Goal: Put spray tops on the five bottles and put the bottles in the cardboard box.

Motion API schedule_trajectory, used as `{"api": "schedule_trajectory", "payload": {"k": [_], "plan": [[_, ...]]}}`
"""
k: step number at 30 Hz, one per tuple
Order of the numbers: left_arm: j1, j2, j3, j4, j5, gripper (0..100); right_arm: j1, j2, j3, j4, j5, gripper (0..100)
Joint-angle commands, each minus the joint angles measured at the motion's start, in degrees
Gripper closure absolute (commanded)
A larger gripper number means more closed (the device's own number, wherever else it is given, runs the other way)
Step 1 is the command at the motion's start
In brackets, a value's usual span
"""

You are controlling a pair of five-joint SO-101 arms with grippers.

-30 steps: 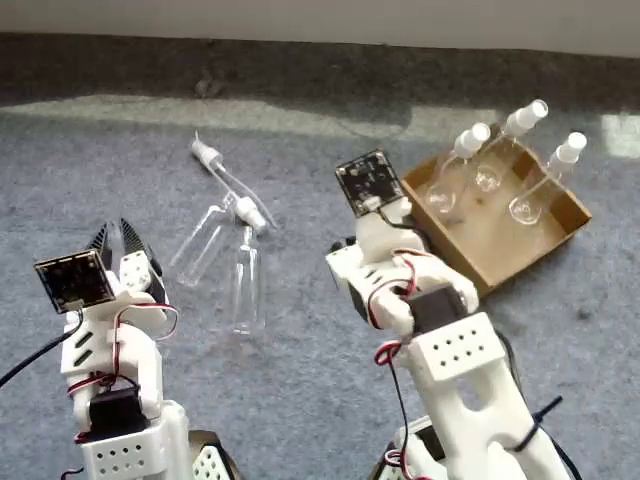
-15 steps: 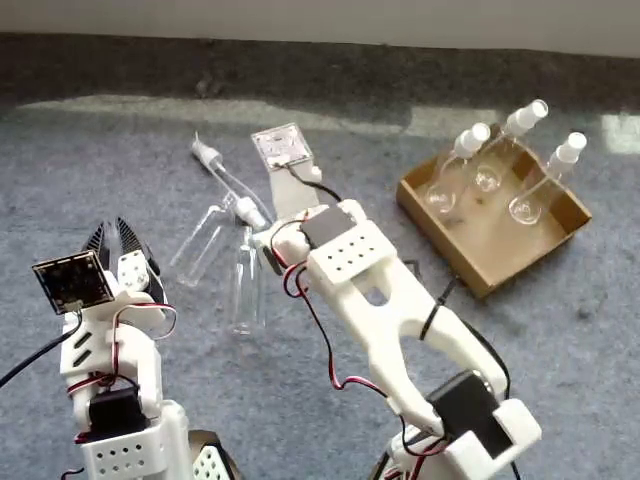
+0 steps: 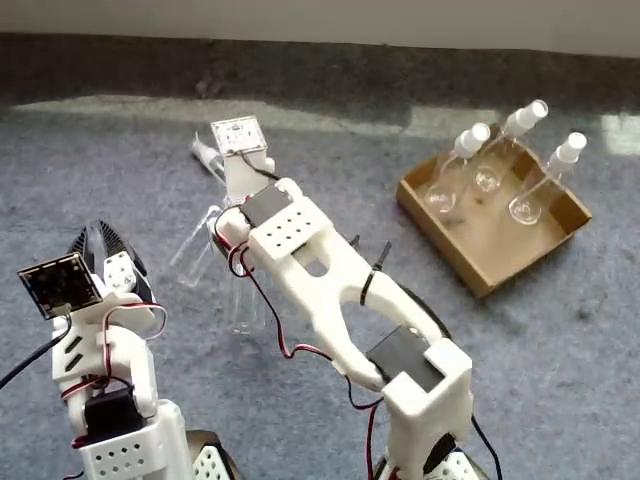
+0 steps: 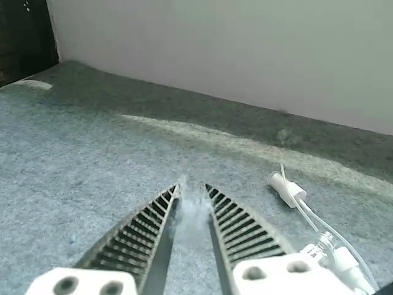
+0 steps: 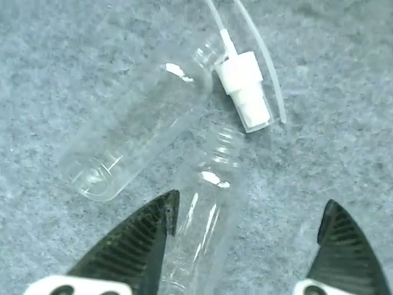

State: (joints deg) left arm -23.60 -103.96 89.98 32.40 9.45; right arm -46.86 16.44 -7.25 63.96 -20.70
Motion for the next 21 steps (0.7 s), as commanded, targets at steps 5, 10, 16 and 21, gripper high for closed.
{"api": "schedule_trajectory", "payload": {"k": [5,10,16,21], "plan": [[-0.13,-0.57,-2.68,-1.32,0.70,99,-1.63,4.62,-7.16,0.31,-0.70,68.1],[1.89,-0.57,-2.68,-1.14,0.35,99,-1.45,9.45,-7.16,-1.36,-0.70,68.4],[2.07,-0.57,-2.59,-1.05,0.35,99,-1.27,11.03,-6.99,6.55,-0.44,72.6],[2.07,-0.57,-2.15,-1.23,0.35,99,-0.13,11.12,-6.90,6.37,10.29,84.8]]}}
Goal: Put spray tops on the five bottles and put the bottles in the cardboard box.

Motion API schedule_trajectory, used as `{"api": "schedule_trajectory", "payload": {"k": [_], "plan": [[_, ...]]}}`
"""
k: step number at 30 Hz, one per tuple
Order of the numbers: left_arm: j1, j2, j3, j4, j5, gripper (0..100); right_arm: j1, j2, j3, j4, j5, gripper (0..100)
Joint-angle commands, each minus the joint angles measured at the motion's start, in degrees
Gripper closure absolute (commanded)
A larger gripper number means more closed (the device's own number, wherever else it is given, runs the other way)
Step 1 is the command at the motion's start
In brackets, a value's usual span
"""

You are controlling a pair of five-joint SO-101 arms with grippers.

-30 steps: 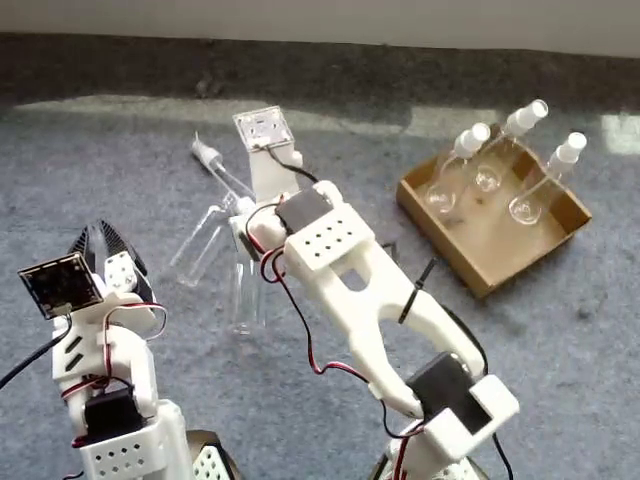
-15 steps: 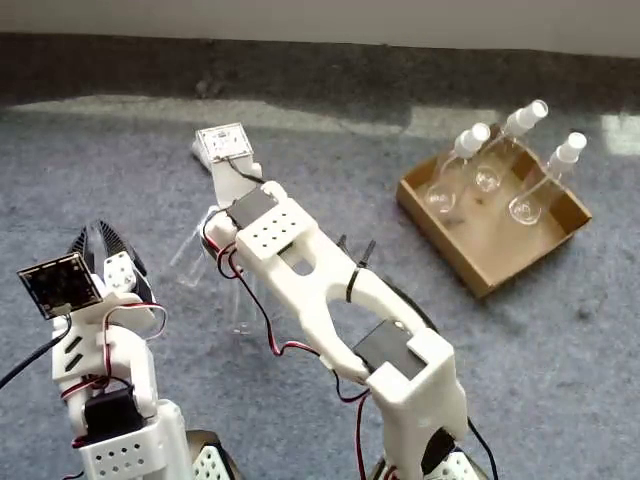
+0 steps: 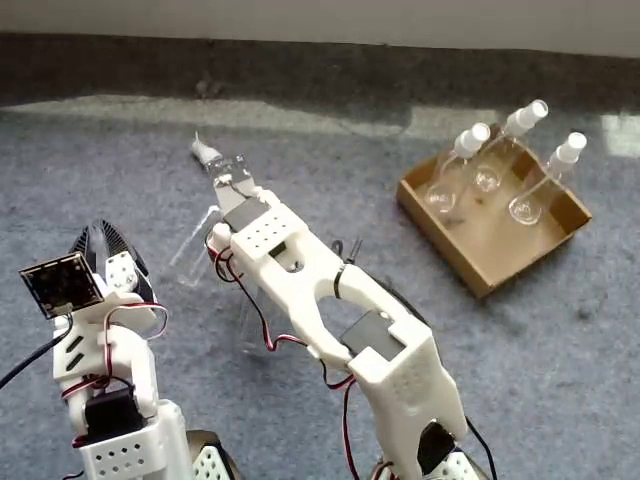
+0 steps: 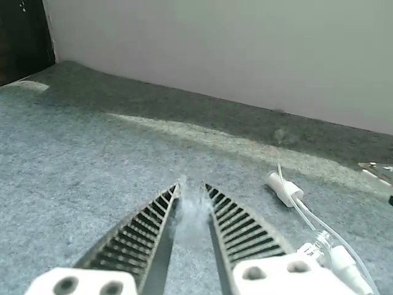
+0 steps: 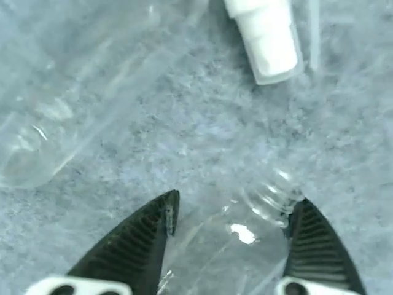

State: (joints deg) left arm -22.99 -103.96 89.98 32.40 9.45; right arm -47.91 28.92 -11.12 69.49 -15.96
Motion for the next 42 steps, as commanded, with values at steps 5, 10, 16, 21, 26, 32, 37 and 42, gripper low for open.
{"api": "schedule_trajectory", "payload": {"k": [5,10,16,21,26,32,37,42], "plan": [[1.45,-0.57,-1.36,-1.41,0.35,99,3.12,-1.45,-2.68,1.45,10.99,93.0],[1.54,-0.57,-1.27,-1.41,0.35,99,8.22,-1.80,-0.57,7.52,16.44,92.9],[1.54,-0.57,-1.19,-1.41,0.35,99,15.25,-1.89,-0.84,18.24,32.79,92.9],[1.54,-0.57,-1.19,-1.41,0.35,99,21.93,-1.89,-0.84,18.95,39.47,92.9],[4.18,-0.57,-1.10,-1.32,0.26,99,24.48,-2.59,-2.51,22.55,43.78,92.9],[4.44,-0.57,-1.10,-1.23,0.26,99,24.31,-10.24,-12.09,31.25,44.13,92.9],[4.53,-0.57,-1.01,-1.23,0.26,99,24.57,-20.00,-12.53,31.78,43.96,92.9],[4.53,-0.57,-1.01,-1.23,0.26,99,24.22,-34.24,-3.47,31.78,44.04,92.9]]}}
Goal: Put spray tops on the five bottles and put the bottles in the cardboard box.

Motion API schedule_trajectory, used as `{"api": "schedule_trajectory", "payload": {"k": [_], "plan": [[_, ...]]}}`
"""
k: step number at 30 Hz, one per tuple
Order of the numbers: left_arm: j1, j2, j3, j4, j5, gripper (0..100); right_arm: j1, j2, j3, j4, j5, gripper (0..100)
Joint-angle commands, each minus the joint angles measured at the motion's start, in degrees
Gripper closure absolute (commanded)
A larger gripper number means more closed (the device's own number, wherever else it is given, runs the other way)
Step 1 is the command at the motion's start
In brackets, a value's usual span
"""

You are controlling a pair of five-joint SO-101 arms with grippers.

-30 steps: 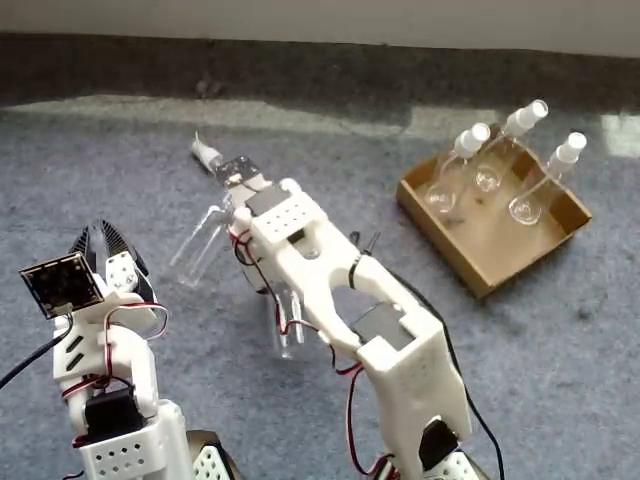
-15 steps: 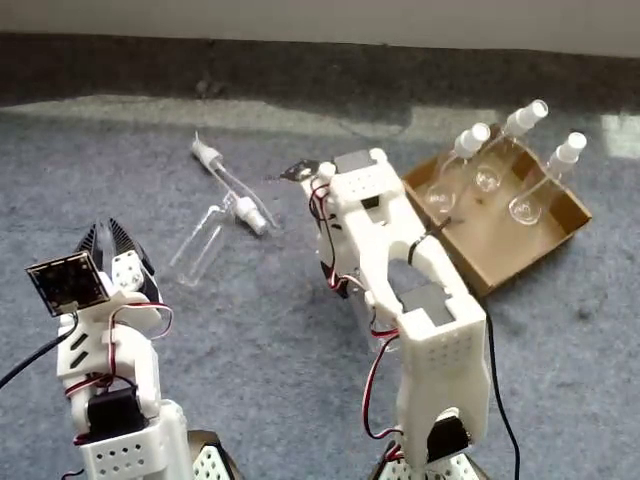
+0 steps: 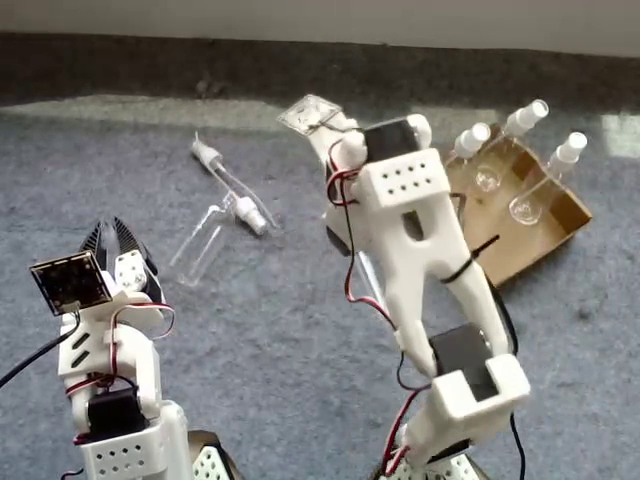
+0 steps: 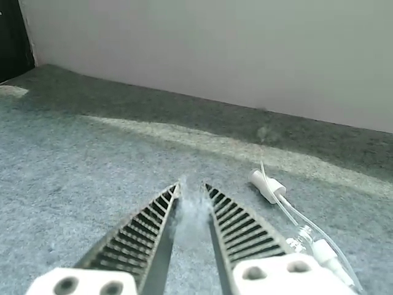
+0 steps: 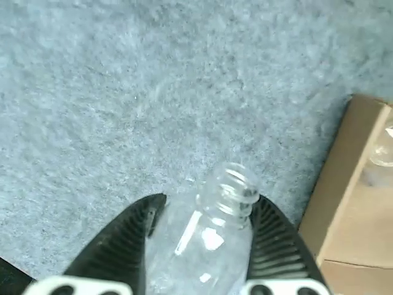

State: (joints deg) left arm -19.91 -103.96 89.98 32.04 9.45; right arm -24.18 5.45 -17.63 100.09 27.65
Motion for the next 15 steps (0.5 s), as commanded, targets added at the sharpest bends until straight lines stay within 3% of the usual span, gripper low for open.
{"api": "schedule_trajectory", "payload": {"k": [1,8,15], "plan": [[1.45,-0.57,-1.01,-0.88,0.26,99,0.48,-13.76,4.97,1.19,0.53,92.9],[1.54,-0.57,-1.01,-0.70,0.26,99,0.84,-28.44,22.64,-5.23,0.53,92.9],[1.54,-0.57,-1.01,-0.62,0.26,99,0.92,-31.34,45.05,-28.53,0.62,92.9]]}}
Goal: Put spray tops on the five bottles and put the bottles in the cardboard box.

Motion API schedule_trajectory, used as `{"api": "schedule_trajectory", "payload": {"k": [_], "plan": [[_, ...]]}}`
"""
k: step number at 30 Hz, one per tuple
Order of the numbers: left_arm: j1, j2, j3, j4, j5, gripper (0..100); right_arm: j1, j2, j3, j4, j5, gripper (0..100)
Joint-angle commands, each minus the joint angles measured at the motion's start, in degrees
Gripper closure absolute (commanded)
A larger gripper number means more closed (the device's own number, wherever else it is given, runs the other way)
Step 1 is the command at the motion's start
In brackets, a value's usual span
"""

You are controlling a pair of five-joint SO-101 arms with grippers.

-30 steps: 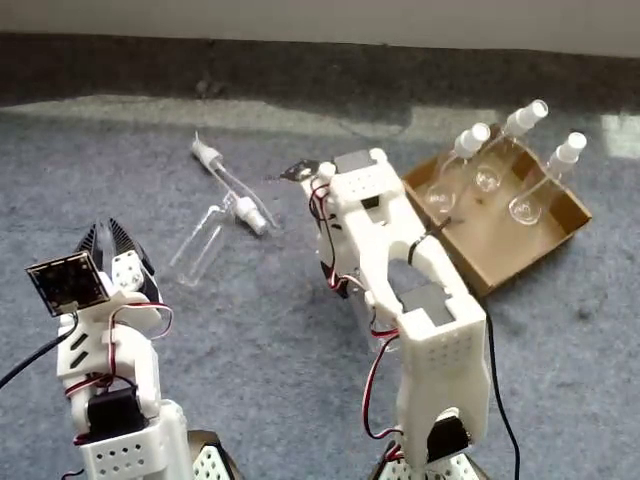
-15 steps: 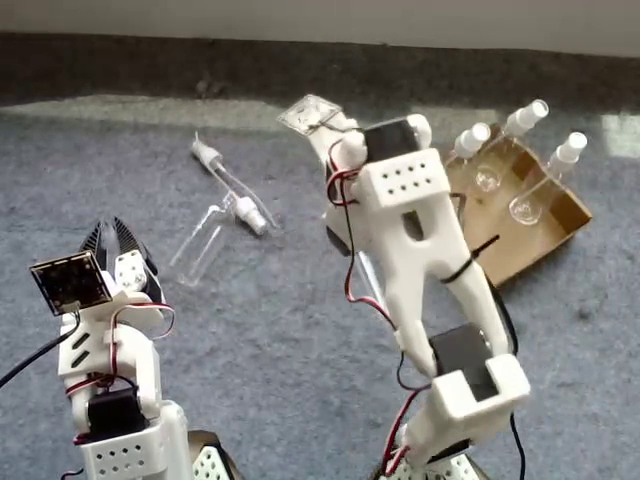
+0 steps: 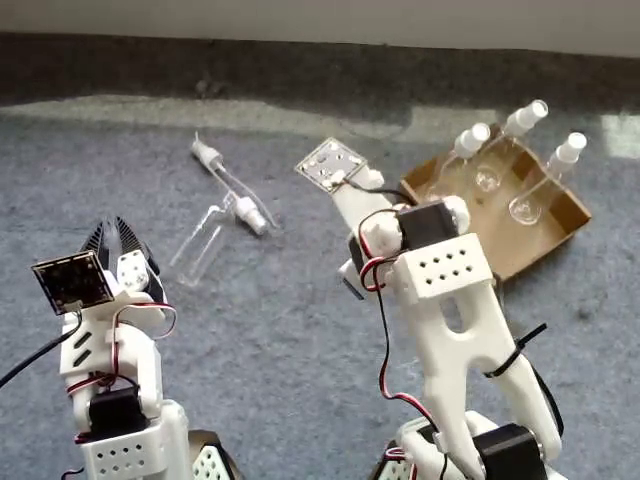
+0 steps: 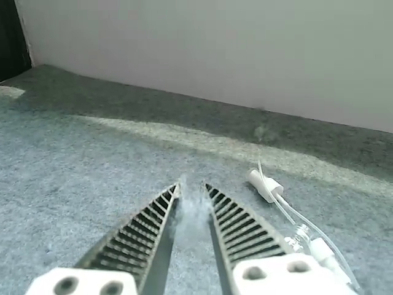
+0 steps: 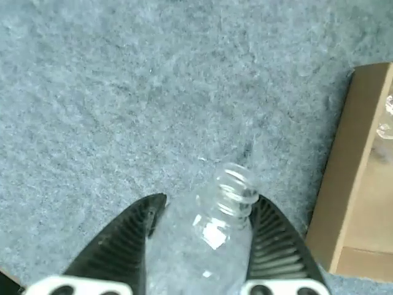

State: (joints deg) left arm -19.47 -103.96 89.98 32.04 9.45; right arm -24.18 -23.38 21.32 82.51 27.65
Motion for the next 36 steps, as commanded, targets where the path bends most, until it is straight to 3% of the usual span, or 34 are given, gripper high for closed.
{"api": "schedule_trajectory", "payload": {"k": [1,8,15,23,29,36], "plan": [[1.10,-0.57,-1.01,-0.62,0.26,99,0.92,-2.51,9.01,-14.99,0.70,92.9],[1.10,-0.57,-1.01,-0.62,0.26,99,0.84,-2.51,24.22,-35.47,18.37,92.9],[1.10,-0.57,-1.01,-0.62,0.26,99,0.48,-2.51,29.05,-43.47,28.04,92.8],[1.10,-0.57,-1.01,-0.62,0.26,99,0.48,-2.51,29.14,-43.47,29.19,92.6],[1.10,-0.57,-1.01,-0.62,0.26,99,0.48,-2.51,31.96,-43.47,29.19,78.9],[1.10,-0.57,-1.01,-0.62,0.26,99,0.48,-3.21,32.84,-43.47,29.19,77.3]]}}
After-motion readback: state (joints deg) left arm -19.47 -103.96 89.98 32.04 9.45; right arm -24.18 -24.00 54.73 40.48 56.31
